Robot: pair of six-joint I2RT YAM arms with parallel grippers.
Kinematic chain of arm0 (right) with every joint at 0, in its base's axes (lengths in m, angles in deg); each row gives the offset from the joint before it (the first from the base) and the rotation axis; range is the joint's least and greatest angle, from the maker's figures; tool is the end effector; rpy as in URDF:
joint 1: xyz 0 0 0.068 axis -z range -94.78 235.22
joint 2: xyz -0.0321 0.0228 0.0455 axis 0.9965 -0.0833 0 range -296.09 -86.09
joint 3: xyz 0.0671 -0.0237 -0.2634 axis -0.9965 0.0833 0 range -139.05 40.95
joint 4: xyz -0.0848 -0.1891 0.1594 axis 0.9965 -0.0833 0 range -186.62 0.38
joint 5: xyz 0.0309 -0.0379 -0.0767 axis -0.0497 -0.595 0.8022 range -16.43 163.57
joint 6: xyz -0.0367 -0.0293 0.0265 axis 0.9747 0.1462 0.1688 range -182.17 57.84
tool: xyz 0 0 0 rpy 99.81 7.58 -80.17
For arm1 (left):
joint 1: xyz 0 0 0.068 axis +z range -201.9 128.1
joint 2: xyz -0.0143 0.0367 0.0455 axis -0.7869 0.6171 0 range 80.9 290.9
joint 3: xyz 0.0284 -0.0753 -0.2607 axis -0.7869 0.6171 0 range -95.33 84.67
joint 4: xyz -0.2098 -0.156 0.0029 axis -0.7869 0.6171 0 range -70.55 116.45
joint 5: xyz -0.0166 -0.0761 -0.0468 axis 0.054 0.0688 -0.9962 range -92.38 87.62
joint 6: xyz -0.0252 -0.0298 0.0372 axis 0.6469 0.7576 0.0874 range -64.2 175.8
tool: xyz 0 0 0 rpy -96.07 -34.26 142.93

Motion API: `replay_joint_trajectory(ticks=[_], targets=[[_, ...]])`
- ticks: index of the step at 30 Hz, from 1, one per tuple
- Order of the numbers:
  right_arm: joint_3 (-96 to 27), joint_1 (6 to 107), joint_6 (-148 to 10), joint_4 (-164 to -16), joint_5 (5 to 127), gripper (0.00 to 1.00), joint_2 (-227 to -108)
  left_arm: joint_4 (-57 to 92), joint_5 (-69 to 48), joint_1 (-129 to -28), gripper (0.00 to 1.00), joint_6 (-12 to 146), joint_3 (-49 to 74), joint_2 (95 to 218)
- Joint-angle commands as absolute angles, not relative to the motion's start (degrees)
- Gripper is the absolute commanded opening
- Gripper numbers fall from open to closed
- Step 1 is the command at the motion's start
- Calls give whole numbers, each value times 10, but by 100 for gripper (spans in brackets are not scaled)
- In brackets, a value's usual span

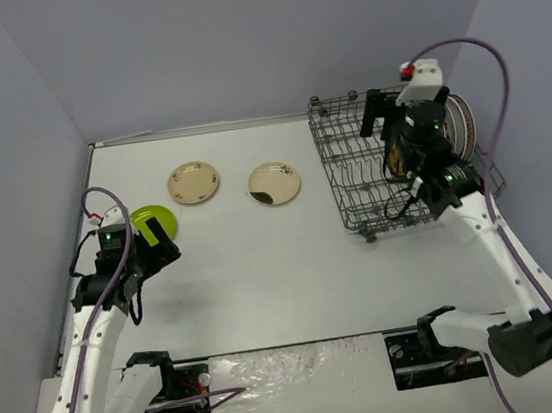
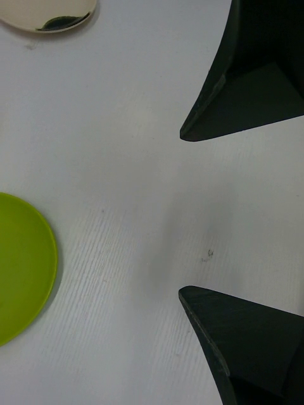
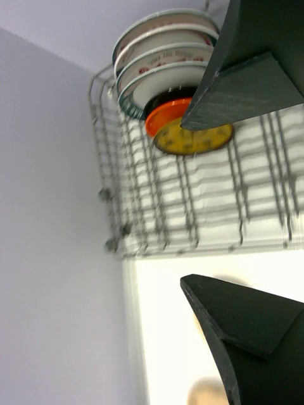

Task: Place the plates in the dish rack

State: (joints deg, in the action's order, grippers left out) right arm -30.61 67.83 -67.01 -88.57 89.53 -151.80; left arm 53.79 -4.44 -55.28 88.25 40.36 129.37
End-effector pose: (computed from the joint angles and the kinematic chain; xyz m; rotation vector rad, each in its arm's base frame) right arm 0.2478 0.0672 0.4519 0.0690 1.4543 0.1150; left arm 0.1790 -0.0119 0.2851 -0.5505 2.2018 -0.3756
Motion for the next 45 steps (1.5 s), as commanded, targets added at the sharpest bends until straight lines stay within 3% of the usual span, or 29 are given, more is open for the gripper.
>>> replay_joint_trajectory(ticks=[1, 10, 17, 25, 30, 35, 39, 45], targets=[[-240, 682, -805, -873, 762, 96, -1435, 441, -30, -533, 97, 988, 391, 1356], [-105, 682, -877, -875, 629, 97, -1312, 266, -73, -432, 93, 1089, 448, 1468], [-63, 682, -886, -889, 599, 98, -1254, 93, -86, -386, 80, 1144, 503, 1545], [-60, 683, -879, -923, 602, 99, -1227, -3, -89, -375, 66, 1176, 524, 1630], [-65, 683, -865, -940, 611, 100, -1219, -68, -84, -372, 52, 1200, 544, 1681], [-66, 682, -860, -947, 611, 100, -1221, -104, -85, -370, 28, 1211, 564, 1714], [-68, 680, -852, -952, 609, 100, -1229, -102, -91, -369, 1, 1209, 571, 1699], [-79, 675, -848, -952, 581, 100, -1264, -53, -110, -370, 0, 1184, 578, 1613]])
